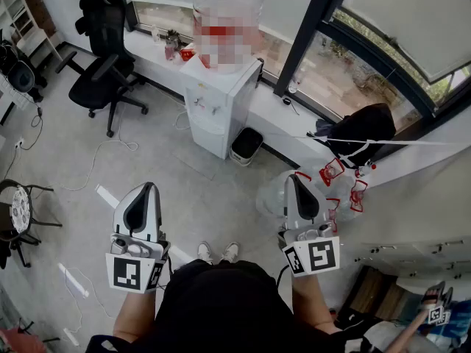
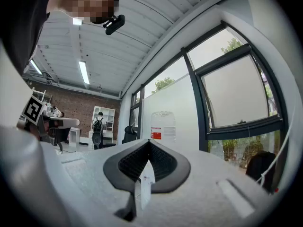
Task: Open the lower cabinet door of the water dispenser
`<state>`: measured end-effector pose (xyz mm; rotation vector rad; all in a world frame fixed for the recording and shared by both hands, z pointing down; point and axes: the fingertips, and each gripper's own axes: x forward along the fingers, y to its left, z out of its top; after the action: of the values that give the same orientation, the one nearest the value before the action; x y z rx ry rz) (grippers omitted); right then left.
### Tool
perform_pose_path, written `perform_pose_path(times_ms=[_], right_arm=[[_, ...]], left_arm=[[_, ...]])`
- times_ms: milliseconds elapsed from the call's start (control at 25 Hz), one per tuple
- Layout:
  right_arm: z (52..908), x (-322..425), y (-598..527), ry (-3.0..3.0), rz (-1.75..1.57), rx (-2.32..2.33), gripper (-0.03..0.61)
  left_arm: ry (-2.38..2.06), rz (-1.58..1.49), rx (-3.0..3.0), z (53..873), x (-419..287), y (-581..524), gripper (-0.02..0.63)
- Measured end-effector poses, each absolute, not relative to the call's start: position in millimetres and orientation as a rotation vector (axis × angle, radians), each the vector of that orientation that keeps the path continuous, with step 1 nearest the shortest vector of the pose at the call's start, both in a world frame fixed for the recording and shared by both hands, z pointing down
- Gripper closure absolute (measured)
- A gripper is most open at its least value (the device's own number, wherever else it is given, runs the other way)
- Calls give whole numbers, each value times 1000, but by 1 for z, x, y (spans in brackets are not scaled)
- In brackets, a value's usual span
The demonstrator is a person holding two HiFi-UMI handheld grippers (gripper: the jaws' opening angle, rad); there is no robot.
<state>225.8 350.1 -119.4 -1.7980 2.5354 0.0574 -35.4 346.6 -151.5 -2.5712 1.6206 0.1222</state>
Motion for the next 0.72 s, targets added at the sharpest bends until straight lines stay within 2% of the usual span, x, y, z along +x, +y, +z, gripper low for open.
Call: perform_pose_path(times_ms=[720], right_arm=[[-91,256,333,2569,-76,-1680,574]], left_arm=[[1695,54,-2520,-137,-12,344,606]])
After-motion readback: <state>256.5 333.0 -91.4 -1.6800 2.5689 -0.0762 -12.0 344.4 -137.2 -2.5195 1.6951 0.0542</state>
